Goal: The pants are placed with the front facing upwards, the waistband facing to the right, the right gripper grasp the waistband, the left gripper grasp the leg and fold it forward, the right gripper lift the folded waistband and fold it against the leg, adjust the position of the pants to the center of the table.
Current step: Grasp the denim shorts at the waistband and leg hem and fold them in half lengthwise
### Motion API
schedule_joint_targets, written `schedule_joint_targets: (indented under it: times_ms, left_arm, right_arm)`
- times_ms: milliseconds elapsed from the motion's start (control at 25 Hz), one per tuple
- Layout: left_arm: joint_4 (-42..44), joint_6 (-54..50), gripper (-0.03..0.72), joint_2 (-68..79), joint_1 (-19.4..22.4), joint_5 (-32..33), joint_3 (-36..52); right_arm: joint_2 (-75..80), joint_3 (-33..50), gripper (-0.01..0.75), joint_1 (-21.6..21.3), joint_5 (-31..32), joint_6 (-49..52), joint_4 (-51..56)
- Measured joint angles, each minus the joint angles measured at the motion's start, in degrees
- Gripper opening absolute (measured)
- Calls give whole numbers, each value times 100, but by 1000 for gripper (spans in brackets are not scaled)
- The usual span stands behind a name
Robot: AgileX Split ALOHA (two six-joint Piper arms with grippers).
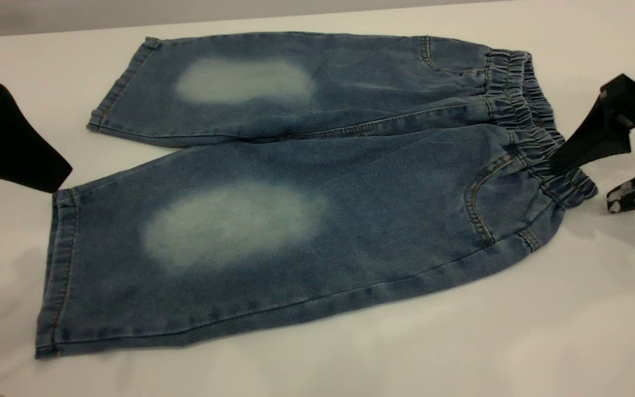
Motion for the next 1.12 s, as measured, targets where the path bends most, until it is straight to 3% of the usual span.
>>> schedule_joint_targets:
  times_ms: [520,800,1120]
  left_arm:
    - [21,0,494,-5,0,0,0]
    - [21,0,494,-5,0,7,0]
    - [21,-5,494,-5,0,7,0]
  right_arm:
    - [688,-340,576,0,362,-37,117]
    - [713,-334,549,5,363,-478,431]
    - [740,-330,542,5,788,-965,687]
